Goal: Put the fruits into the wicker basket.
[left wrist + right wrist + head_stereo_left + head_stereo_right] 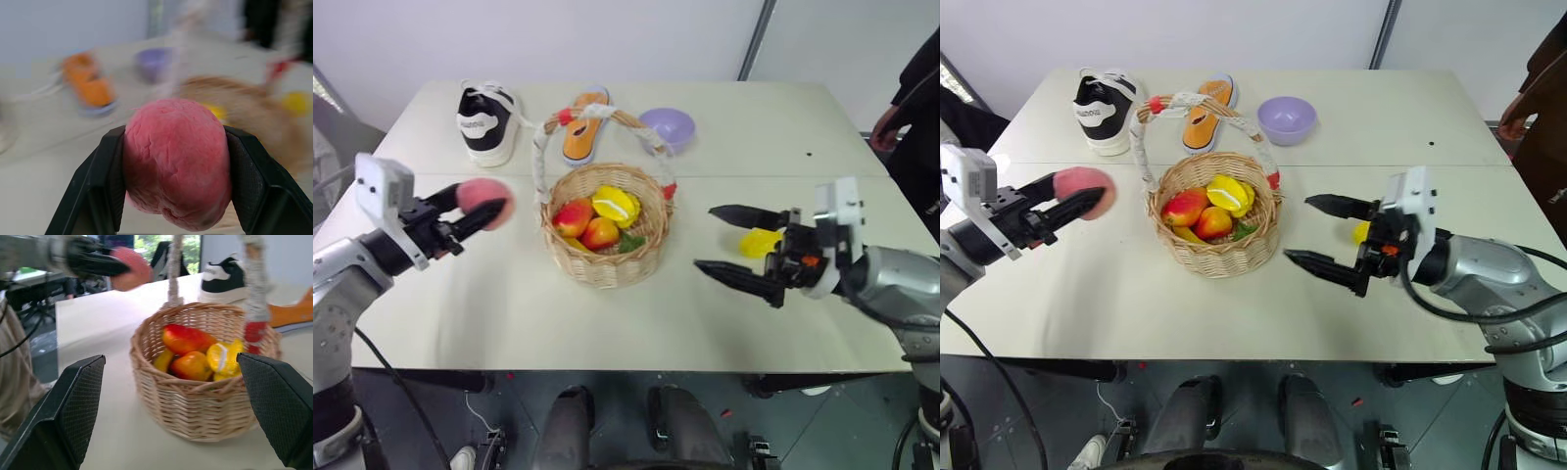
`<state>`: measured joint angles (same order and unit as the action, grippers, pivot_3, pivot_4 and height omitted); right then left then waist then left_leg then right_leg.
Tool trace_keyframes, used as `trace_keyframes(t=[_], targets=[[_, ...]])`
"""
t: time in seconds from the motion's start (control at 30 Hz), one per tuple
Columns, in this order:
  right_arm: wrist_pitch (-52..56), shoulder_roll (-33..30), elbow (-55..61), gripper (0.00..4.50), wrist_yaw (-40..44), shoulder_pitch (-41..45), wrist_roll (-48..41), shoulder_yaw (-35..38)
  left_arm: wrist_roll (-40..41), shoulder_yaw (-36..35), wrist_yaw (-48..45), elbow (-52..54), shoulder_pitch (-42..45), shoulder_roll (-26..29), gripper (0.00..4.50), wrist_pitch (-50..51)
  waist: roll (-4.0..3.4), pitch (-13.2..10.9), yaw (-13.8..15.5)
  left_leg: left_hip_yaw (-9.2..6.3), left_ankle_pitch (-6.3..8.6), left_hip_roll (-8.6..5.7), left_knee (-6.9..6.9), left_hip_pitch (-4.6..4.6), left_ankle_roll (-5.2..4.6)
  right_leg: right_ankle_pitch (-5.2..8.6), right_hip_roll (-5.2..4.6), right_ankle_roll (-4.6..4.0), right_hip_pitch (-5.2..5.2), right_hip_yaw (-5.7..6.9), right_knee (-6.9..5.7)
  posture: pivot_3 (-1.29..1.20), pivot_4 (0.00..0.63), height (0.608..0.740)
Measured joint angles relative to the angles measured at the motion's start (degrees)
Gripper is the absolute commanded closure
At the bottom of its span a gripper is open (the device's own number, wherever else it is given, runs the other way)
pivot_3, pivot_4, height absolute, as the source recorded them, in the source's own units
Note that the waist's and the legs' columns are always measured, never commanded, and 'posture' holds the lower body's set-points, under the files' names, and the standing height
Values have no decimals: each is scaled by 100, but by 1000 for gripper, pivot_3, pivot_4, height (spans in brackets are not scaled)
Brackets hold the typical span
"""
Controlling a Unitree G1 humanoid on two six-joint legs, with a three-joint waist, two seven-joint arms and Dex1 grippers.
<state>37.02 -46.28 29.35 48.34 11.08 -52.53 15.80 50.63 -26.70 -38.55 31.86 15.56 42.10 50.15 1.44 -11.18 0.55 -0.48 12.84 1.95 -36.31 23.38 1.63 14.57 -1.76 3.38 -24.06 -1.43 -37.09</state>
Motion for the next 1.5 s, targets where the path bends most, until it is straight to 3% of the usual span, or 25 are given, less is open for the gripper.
trace_keyframes(t=[0.2,0.33,0.37,0.5,0.7,0.9,1.5], targets=[[-101,1,-431,0,-172,-155,580,13,-667,1928,901,-181,1253,-734,2209,40,2,1,-56,5,3,-3,-7,0,-6,-4,11,19,8,-14,6,0,150,740],[-145,-34,-791,0,-643,-156,1392,-160,-1385,2768,815,-729,1373,-845,264,-278,2,1,-155,0,3,2,16,-2,-8,-9,25,37,-10,-15,-4,0,150,740],[-158,-35,-952,0,-767,-157,1645,-236,-1506,2877,737,-823,1372,-844,46,-373,2,1,-157,-1,3,3,18,1,-8,-9,27,37,-20,-15,-11,0,150,740],[-234,-11,-1396,0,-1162,-121,2360,-487,-1725,2939,228,-978,1327,-708,46,-899,-1,0,-158,-2,2,7,20,0,-8,-9,33,36,-27,-14,-20,0,150,740],[121,354,-1786,0,-1782,108,2526,-396,-1717,2787,-478,-953,895,-493,46,-1336,-3,1,-139,2,2,5,12,5,-8,0,28,20,-26,-18,-18,0,150,740],[684,971,-2295,0,-2356,546,2415,-198,-1461,2695,-607,-650,627,-502,46,-1276,-3,1,-137,3,2,4,10,6,-8,-8,26,33,-24,-19,-17,0,150,740],[1768,1308,-2280,0,-2869,718,2081,252,-1234,2549,-437,-354,448,-528,46,-1049,-4,2,-144,3,2,4,9,4,-8,-9,27,33,-22,-19,-17,0,150,740]])
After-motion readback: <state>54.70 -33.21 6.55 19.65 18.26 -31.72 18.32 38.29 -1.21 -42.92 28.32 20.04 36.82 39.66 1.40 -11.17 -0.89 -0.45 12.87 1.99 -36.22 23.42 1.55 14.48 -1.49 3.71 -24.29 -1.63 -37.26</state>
